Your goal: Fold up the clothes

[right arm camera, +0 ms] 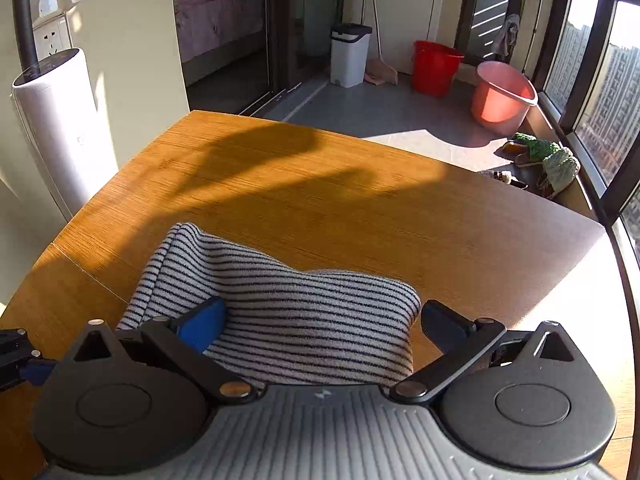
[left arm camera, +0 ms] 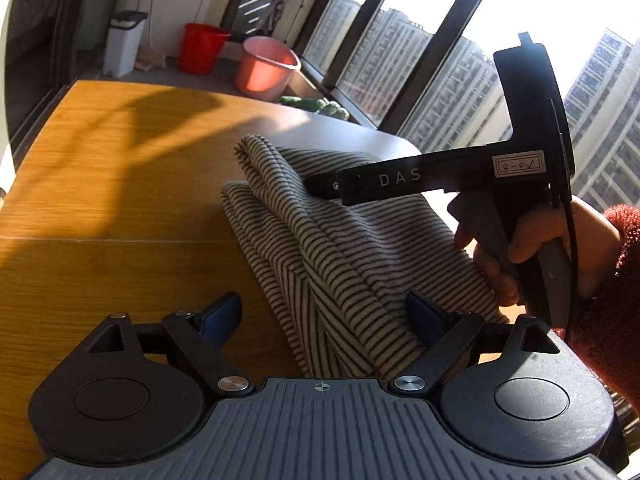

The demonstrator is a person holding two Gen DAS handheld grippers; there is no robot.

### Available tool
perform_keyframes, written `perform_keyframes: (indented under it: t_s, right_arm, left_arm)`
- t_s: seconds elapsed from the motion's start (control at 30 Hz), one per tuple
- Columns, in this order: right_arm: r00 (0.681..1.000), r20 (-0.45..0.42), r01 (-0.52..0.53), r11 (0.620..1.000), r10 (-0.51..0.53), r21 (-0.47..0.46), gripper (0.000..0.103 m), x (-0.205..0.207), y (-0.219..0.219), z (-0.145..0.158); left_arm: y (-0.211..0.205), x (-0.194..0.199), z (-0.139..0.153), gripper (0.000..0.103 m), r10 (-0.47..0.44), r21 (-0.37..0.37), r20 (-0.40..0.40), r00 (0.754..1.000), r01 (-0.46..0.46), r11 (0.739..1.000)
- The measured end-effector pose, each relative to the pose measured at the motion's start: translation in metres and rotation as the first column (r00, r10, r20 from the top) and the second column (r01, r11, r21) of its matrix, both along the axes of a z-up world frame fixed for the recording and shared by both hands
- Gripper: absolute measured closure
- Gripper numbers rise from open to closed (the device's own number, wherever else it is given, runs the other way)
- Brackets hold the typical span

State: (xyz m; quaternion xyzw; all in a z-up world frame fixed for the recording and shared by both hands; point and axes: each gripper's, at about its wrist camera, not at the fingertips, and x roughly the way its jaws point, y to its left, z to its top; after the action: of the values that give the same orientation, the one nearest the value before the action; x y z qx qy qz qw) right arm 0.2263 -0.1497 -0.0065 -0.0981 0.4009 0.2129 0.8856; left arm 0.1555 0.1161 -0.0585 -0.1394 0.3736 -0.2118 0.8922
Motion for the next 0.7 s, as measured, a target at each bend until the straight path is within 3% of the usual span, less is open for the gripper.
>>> perform_keyframes:
  t_s: [0.2,0.33,0.47,0.53,0.7]
  right_arm:
    - [0.999,0.022,0.034,0.984,-0.038,0.176,0.000,-0.034,-0.045,0.017]
    - [0.995,-0.008,0.094,0.961,-0.096,0.261,0.000,-0.067,-0.082,0.011]
    - [0.993,0.010,0.112,0.976,-0.115,0.189,0.000,-0.091,-0.082,-0.013]
    - [0.988,0.036,0.143,0.976,-0.151,0.164,0.000,-0.094,-0.074,-0.015]
    - [0.973,0.198,0.124,0.992,-0.122,0.002,0.000,-0.109,-0.041,-0.009]
  left_arm:
    - [0.000,-0.005,0.000,0.008,0.005,0.021,0.001,1.000,-0.005,1.000]
    - [0.002,-0.007,0.000,0.007,0.021,0.024,-0.004,1.000,-0.021,0.999]
    - [0.002,-0.006,0.000,0.006,0.018,0.019,-0.030,0.999,-0.017,1.000]
    - [0.002,-0.007,0.005,0.014,0.022,0.015,-0.028,0.999,-0.021,1.000]
    - [0.008,-0.012,0.036,0.023,0.064,-0.019,0.035,0.997,-0.063,0.998]
